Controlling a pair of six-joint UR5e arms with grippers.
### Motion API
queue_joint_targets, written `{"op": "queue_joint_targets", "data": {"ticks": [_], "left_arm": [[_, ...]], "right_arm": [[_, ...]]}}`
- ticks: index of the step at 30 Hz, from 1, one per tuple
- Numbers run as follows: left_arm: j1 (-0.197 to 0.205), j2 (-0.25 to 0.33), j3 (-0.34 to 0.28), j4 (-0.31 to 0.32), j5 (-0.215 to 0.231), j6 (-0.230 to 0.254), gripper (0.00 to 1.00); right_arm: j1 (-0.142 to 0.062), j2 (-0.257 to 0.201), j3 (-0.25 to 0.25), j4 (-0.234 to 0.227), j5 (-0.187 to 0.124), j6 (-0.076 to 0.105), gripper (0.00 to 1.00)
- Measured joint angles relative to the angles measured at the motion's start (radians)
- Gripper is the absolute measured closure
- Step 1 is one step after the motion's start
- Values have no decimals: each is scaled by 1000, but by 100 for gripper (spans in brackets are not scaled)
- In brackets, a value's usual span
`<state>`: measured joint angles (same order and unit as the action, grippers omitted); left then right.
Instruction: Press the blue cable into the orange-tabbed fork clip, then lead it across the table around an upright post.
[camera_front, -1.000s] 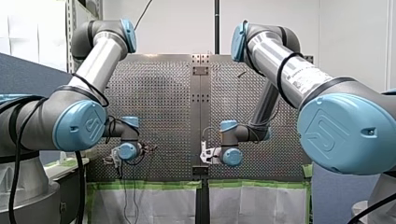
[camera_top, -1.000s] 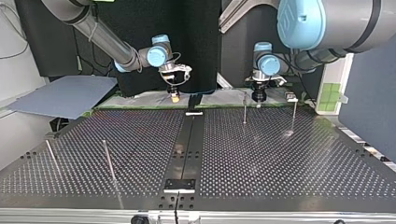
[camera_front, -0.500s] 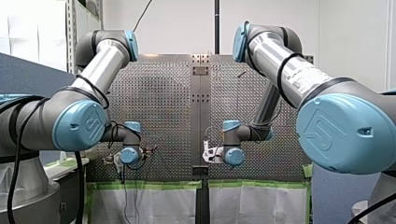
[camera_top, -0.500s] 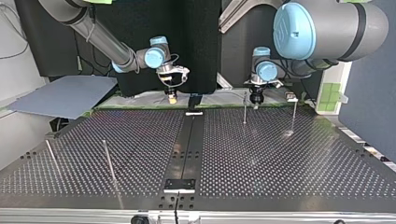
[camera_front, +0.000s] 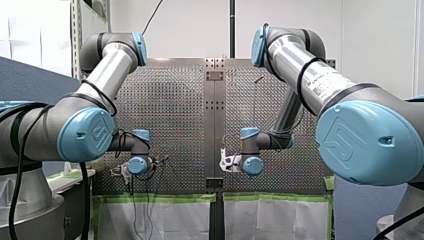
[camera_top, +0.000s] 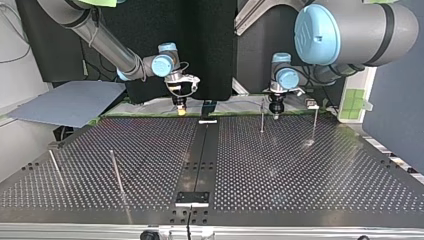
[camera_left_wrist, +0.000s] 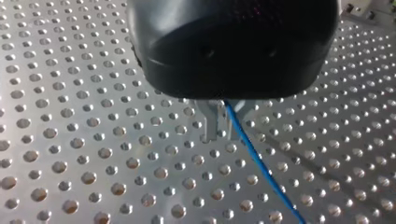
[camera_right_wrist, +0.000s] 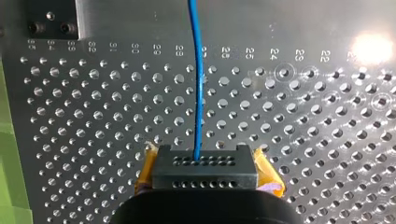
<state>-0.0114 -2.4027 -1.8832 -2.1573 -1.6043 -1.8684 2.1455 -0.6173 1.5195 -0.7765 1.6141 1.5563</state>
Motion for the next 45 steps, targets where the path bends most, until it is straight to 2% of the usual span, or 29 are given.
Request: {"op": "queue_joint_targets", "data": {"ticks": [2, 3, 5, 6, 7, 8, 9, 11, 15, 22, 29, 36, 45], "left_arm": [[4, 0, 0, -2, -4, -7, 67], [5, 0, 0, -3, -3, -10, 67], [9, 0, 0, -5, 7, -17, 57], [11, 0, 0, -5, 14, -20, 57], [13, 0, 0, -6, 22, -23, 50], [17, 0, 0, -8, 32, -26, 33], [19, 0, 0, -12, 40, -27, 33], [26, 0, 0, -24, 60, -23, 0], [35, 0, -1, -57, 86, 1, 0], [39, 1, -17, -125, 56, 49, 0], [39, 1, -71, -191, 112, 59, 0], [42, 2, -109, -183, 167, 63, 0], [46, 31, -171, -139, 175, 77, 0]], "right_arm": [[-1, 0, 0, 5, 0, -3, 100], [-2, 1, 0, 6, 0, -4, 100], [-3, 1, 0, 6, 0, -5, 100], [-4, 1, -1, 6, 0, -5, 100], [-4, 1, -1, 7, -1, -6, 100], [-5, 1, -1, 7, -1, -6, 100], [-5, 1, -1, 8, -1, -7, 100], [-7, 1, -1, 9, -2, -7, 100], [-9, 1, -1, 8, -3, -7, 100], [-9, 1, -2, 9, -5, -7, 100], [-9, 1, -2, 8, -6, -7, 100], [-9, 1, -2, 8, -8, -7, 100], [-9, 1, -2, 9, -9, -8, 100]]}}
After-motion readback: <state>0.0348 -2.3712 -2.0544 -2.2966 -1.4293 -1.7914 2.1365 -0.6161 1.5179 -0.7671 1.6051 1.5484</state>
